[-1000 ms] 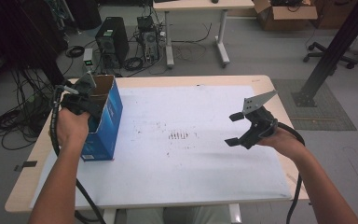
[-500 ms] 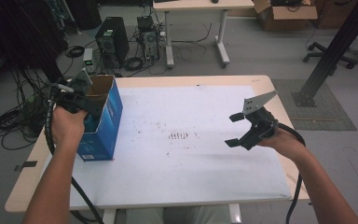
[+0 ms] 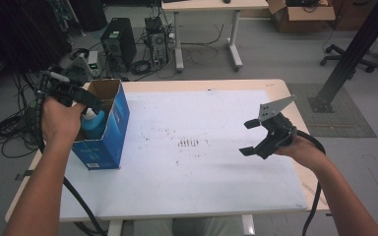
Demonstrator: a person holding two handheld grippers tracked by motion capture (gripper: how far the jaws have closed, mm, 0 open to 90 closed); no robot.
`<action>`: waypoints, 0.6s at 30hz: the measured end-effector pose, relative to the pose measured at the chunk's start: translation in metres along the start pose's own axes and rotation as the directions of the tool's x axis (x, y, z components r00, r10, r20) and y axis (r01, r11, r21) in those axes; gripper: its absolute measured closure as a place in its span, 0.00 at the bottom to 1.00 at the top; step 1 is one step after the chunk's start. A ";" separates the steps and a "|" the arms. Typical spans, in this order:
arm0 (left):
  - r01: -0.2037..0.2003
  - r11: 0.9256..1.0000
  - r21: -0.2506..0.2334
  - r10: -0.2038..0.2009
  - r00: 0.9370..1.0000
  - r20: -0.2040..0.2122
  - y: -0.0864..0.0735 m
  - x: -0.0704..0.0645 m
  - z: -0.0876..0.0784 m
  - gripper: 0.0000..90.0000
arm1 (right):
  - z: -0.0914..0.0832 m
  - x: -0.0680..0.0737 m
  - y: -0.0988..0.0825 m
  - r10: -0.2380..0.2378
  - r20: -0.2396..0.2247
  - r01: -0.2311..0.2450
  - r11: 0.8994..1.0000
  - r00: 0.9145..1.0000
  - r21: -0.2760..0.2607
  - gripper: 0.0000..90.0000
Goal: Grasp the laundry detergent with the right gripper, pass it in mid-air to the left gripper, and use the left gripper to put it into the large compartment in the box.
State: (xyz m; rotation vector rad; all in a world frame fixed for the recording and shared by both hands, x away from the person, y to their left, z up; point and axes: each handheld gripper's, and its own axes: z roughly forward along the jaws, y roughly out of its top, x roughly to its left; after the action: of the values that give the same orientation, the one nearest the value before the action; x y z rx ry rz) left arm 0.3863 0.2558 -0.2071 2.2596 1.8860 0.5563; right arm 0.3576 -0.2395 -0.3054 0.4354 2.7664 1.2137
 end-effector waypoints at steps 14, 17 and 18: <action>-0.101 0.993 -0.069 0.105 0.992 0.068 0.020 -0.030 -0.048 0.16 | -0.002 0.005 0.007 -0.009 0.003 0.009 1.000 1.000 0.004 0.05; -0.131 0.988 -0.082 0.139 0.985 0.105 0.026 -0.042 -0.056 0.14 | -0.003 0.006 0.009 -0.012 0.005 0.012 1.000 1.000 0.009 0.04; -0.131 0.988 -0.082 0.139 0.985 0.105 0.026 -0.042 -0.056 0.13 | -0.003 0.006 0.009 -0.012 0.005 0.012 1.000 1.000 0.009 0.04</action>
State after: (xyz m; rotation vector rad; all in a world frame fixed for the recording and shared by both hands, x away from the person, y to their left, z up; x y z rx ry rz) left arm 0.3835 0.2031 -0.1545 2.3304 1.6425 0.4992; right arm 0.3531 -0.2339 -0.2965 0.4219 2.7667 1.1966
